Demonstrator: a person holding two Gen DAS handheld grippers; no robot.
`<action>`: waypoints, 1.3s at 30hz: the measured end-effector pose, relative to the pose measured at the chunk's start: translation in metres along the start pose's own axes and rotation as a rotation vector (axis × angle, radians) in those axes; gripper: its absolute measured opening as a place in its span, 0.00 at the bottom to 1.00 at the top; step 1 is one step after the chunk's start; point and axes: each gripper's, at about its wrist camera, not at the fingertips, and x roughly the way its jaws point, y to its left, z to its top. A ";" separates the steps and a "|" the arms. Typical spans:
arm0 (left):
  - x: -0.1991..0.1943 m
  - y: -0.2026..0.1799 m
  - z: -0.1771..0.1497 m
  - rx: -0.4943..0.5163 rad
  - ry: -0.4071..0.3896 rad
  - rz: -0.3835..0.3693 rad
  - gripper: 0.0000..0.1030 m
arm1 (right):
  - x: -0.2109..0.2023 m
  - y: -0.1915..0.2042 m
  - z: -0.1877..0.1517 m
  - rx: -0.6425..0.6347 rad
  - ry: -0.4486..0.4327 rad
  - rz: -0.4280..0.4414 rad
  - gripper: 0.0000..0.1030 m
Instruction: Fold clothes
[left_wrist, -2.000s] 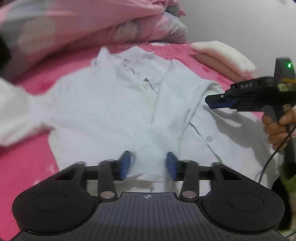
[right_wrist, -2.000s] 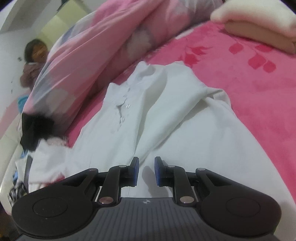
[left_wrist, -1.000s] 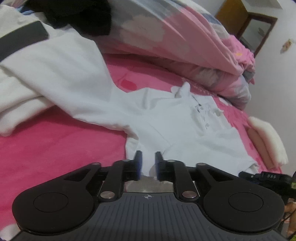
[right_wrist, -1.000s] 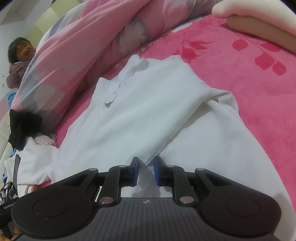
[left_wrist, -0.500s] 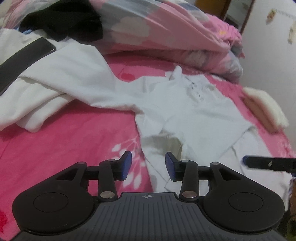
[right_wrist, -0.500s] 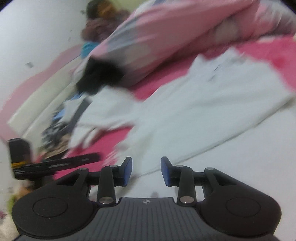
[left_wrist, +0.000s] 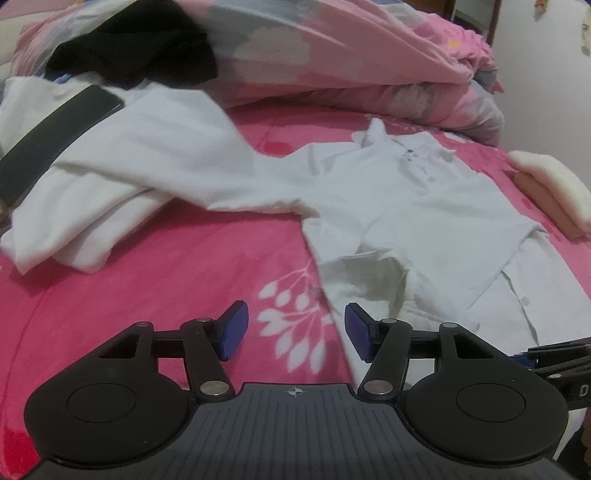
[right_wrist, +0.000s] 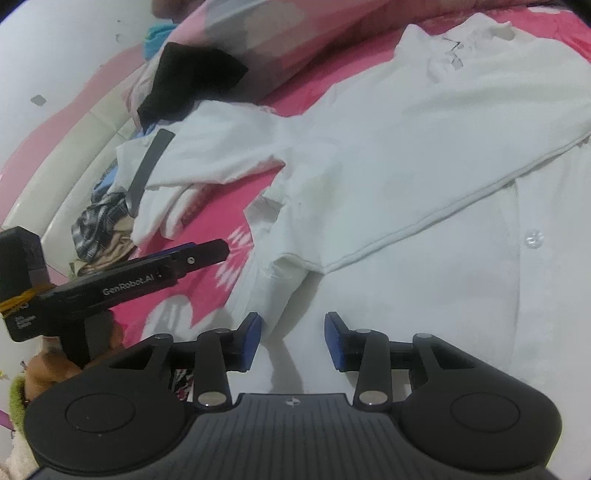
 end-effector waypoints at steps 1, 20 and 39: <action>0.000 0.001 0.000 -0.002 0.001 0.000 0.56 | 0.002 0.001 0.000 -0.006 -0.003 -0.005 0.40; 0.036 -0.029 0.020 0.151 0.003 -0.002 0.49 | 0.010 0.001 0.002 -0.033 -0.060 0.020 0.40; 0.032 -0.035 0.016 0.127 0.006 -0.051 0.06 | 0.014 0.000 0.002 -0.029 -0.041 0.052 0.41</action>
